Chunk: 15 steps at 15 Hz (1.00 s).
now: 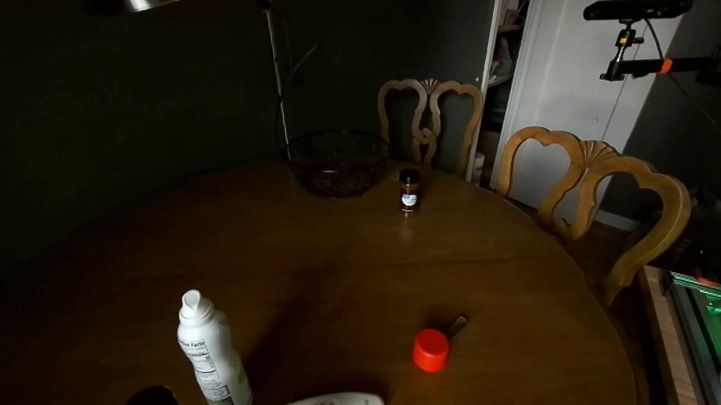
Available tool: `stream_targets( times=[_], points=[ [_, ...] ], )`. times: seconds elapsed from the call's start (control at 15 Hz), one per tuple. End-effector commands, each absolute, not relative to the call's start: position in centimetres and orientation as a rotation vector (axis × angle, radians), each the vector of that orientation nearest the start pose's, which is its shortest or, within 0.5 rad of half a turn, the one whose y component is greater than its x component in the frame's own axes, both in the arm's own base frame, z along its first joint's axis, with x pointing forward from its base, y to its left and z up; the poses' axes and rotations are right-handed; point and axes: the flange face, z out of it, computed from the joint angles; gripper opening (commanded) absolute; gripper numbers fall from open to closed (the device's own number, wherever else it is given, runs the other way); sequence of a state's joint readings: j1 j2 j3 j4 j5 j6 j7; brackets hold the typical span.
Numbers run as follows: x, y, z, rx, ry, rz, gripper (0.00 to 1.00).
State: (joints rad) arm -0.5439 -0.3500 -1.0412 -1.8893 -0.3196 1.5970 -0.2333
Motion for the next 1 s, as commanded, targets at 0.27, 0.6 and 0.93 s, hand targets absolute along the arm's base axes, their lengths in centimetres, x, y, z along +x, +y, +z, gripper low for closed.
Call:
stream_targets(
  times=[0.27,0.6,0.93],
  points=[
    [-13.2,-50.5,58.6,-2.465,1.778,-0.102,1.0],
    [-13.3,-50.6,59.2,-2.493,1.784,-0.104,1.0],
    [-13.2,-50.7,59.4,-2.501,1.775,-0.111,1.0]
  ],
)
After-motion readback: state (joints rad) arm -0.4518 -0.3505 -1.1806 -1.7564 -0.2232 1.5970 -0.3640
